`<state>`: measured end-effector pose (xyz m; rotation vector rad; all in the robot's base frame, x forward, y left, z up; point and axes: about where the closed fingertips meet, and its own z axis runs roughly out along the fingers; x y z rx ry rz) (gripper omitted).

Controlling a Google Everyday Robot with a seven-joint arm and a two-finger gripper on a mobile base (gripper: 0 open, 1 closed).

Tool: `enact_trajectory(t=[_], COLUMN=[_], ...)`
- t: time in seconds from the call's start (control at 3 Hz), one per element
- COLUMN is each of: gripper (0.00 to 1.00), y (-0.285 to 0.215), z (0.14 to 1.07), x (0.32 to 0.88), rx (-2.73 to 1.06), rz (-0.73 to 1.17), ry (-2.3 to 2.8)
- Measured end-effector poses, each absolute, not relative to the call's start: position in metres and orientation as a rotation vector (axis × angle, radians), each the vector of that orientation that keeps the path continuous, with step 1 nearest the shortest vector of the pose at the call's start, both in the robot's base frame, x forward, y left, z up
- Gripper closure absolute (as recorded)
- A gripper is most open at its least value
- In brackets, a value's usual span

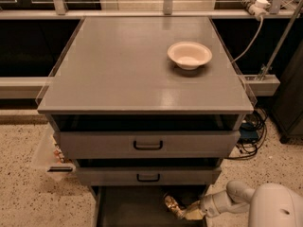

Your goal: Pick orange can from bottom drawer and place on counter

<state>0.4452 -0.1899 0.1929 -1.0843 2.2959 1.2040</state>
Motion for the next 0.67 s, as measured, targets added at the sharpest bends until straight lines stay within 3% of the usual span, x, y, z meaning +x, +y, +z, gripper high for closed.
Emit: enact_trajectory(t=[0.33, 0.67], gripper=[1.0, 1.0], y=[-0.194, -0.236], z=[0.208, 0.265], x=[0.447, 0.433], rx=[-1.062, -0.956], rz=[1.153, 1.011], ry=[2.281, 2.321])
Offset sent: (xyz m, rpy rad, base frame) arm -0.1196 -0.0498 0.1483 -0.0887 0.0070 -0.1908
